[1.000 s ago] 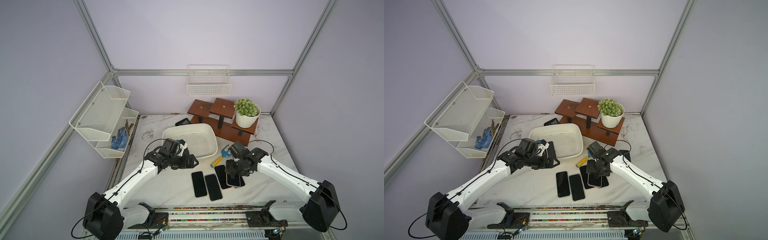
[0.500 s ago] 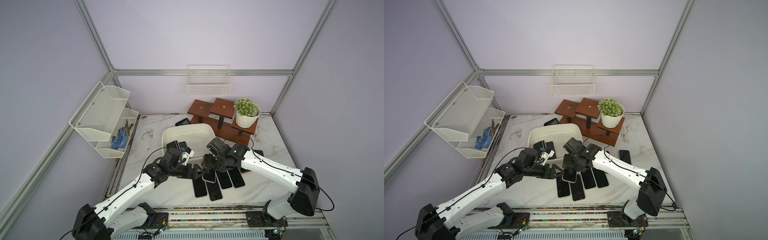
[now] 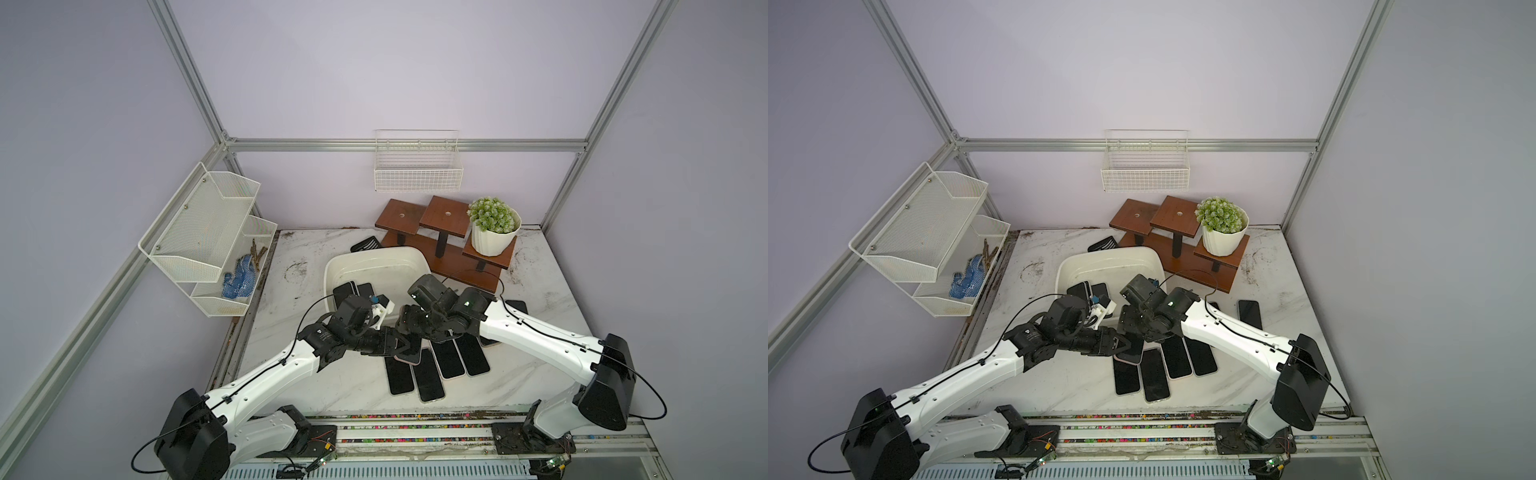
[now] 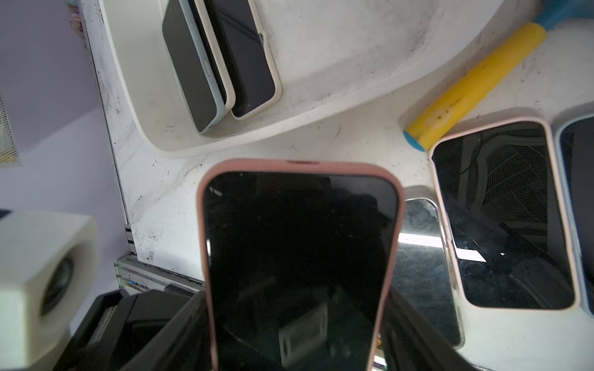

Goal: Take the phone out of the storage box
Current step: Pick up the phone from the storage box.

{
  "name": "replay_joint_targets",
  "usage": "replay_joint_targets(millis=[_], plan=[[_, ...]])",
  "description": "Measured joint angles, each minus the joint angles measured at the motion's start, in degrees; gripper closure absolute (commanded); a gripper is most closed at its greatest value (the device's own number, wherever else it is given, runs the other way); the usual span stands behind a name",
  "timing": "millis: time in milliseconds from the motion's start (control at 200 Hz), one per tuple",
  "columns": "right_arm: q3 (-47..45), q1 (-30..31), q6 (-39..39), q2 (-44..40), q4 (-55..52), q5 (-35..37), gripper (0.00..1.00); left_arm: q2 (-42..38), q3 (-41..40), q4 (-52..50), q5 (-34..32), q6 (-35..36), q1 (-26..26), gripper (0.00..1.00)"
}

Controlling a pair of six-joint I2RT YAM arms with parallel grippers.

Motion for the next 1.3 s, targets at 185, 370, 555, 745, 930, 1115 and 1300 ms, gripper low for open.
replay_joint_targets(millis=[185,370,555,745,930,1115,1300], plan=[[0.1,0.3,0.0,0.0,1.4,-0.9,0.43,1.0,0.1,0.1,-0.2,-0.5,0.0,1.00],[0.2,0.7,-0.6,0.0,1.6,-1.2,0.11,1.5,0.1,-1.7,-1.6,-0.8,0.1,1.00],[1.7,-1.2,-3.5,-0.3,1.0,0.9,0.00,-4.2,-1.0,-6.2,-3.2,-0.8,0.9,1.00],[2.5,-7.3,-8.3,-3.2,0.9,2.5,0.00,-19.9,-5.6,-16.7,-9.1,-3.1,1.6,1.00],[3.8,-11.7,-12.6,-4.1,1.0,2.1,0.00,-34.6,-14.2,-25.0,-13.2,-10.4,1.6,1.00],[4.0,-12.5,-15.3,-3.8,1.2,0.5,0.00,-38.8,-24.0,-25.6,-13.7,-17.0,1.6,1.00],[4.0,-12.8,-16.9,-3.4,1.4,-1.4,0.00,-34.5,-28.5,-16.8,-13.1,-19.0,1.6,1.00]])
